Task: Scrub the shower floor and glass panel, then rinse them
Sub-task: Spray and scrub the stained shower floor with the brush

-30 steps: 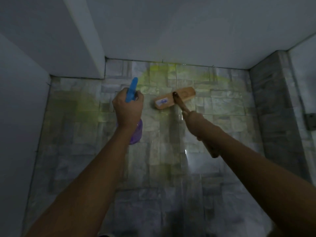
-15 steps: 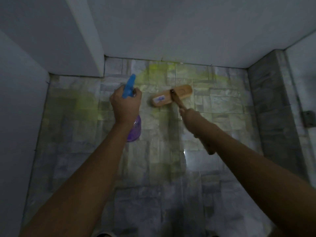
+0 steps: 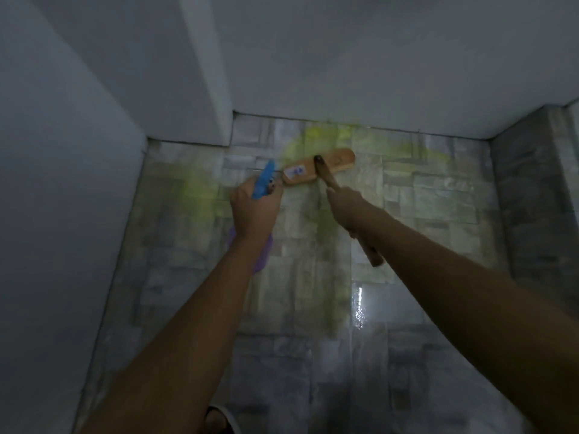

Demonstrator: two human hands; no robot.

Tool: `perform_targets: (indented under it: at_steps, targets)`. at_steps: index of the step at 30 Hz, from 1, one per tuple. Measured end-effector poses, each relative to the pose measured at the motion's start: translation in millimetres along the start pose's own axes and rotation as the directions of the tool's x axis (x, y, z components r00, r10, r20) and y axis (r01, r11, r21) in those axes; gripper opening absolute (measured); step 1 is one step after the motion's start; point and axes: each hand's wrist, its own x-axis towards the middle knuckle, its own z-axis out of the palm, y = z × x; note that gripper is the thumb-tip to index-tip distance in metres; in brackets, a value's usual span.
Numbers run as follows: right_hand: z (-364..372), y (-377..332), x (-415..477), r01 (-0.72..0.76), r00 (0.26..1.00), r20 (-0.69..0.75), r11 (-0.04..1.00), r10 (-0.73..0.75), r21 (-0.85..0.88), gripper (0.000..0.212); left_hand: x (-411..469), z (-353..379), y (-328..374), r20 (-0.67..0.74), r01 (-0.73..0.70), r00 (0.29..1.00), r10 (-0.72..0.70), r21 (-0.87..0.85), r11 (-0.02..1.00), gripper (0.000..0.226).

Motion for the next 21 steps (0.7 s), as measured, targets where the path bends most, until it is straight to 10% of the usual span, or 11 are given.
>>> perform_targets:
  at_steps: [21]
  targets:
    - [108, -21, -92, 0.347, 0.91, 0.37, 0.829, -0.186, -0.437, 0.039, -68, -224, -91, -0.492, 0.18, 0.868, -0.068, 0.184, 0.966, 0.041]
